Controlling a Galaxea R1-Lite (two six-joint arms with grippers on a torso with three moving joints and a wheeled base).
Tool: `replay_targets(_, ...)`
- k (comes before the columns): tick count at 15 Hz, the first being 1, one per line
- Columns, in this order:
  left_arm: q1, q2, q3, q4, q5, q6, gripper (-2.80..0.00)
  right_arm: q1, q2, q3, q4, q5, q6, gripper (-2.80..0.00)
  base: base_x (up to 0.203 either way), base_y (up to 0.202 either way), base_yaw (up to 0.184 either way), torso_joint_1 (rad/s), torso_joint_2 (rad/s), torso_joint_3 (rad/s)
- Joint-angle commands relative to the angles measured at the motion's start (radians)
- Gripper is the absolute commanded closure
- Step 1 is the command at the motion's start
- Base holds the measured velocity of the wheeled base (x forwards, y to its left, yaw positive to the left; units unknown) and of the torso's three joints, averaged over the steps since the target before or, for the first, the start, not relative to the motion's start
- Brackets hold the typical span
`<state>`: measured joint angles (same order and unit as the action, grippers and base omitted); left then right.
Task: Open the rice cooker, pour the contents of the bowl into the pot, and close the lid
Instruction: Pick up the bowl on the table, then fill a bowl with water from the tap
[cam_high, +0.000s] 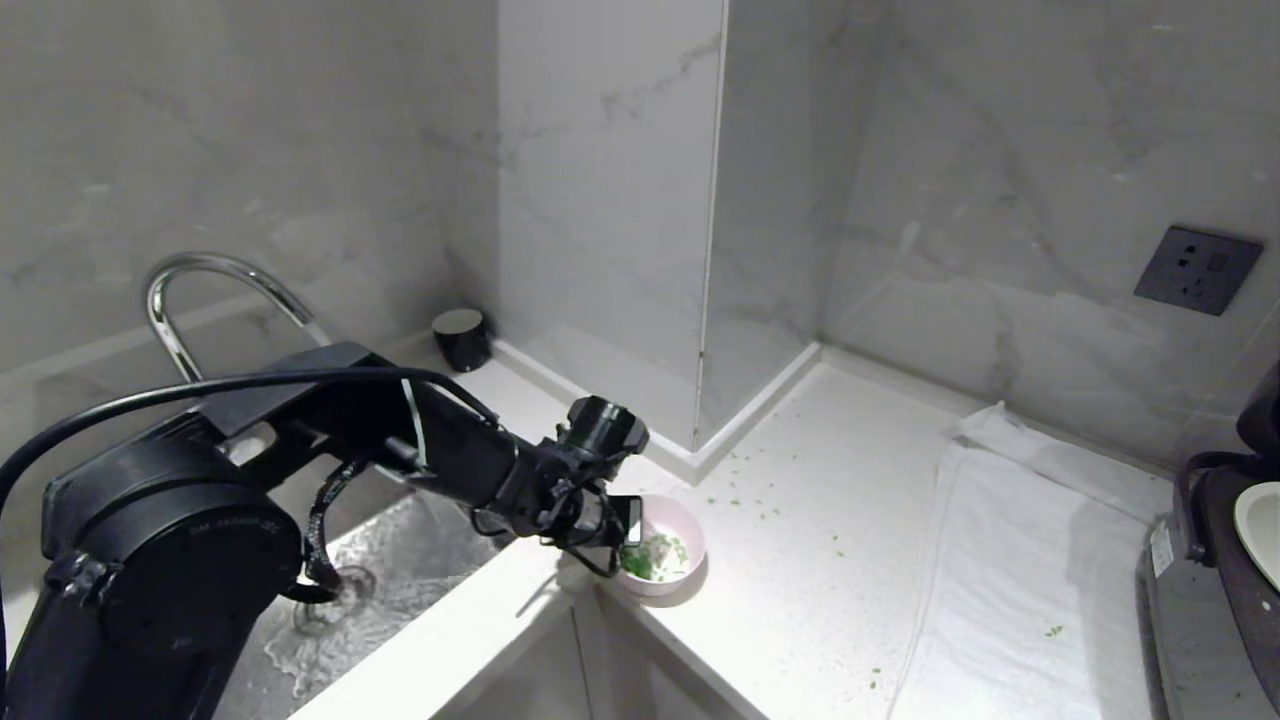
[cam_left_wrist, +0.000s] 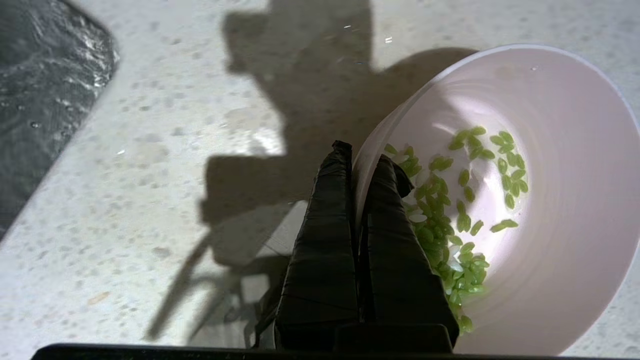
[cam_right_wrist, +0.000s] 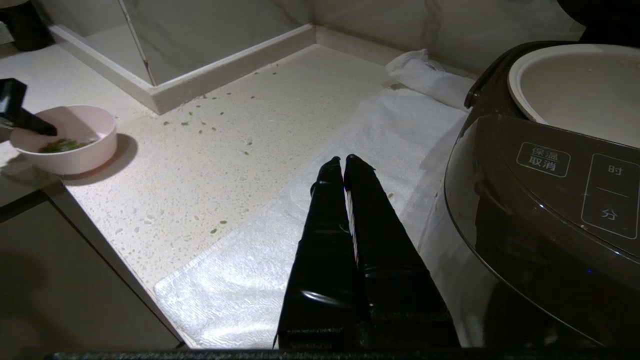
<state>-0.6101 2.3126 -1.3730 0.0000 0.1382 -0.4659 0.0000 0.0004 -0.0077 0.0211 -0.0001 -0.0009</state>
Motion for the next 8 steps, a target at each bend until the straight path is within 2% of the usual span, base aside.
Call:
replay_targets(1, 0.074, -0.055, 0.055, -0.003, -0.049, -0.012, 0.00, 0.000, 0.000, 0.000, 0.000, 0.000, 0.001, 0.00, 0.000, 0.000, 0.000, 0.000, 0.00, 0.000)
replay_targets(4, 0.203, -0.097, 0.116, -0.017, -0.092, -0.027, 0.00, 0.000, 0.000, 0.000, 0.000, 0.000, 0.001, 0.00, 0.000, 0.000, 0.000, 0.000, 0.00, 0.000)
replay_targets(8, 0.372, -0.113, 0.201, -0.106, -0.138, -0.021, 0.00, 0.000, 0.000, 0.000, 0.000, 0.000, -0.001, 0.00, 0.000, 0.000, 0.000, 0.000, 0.00, 0.000)
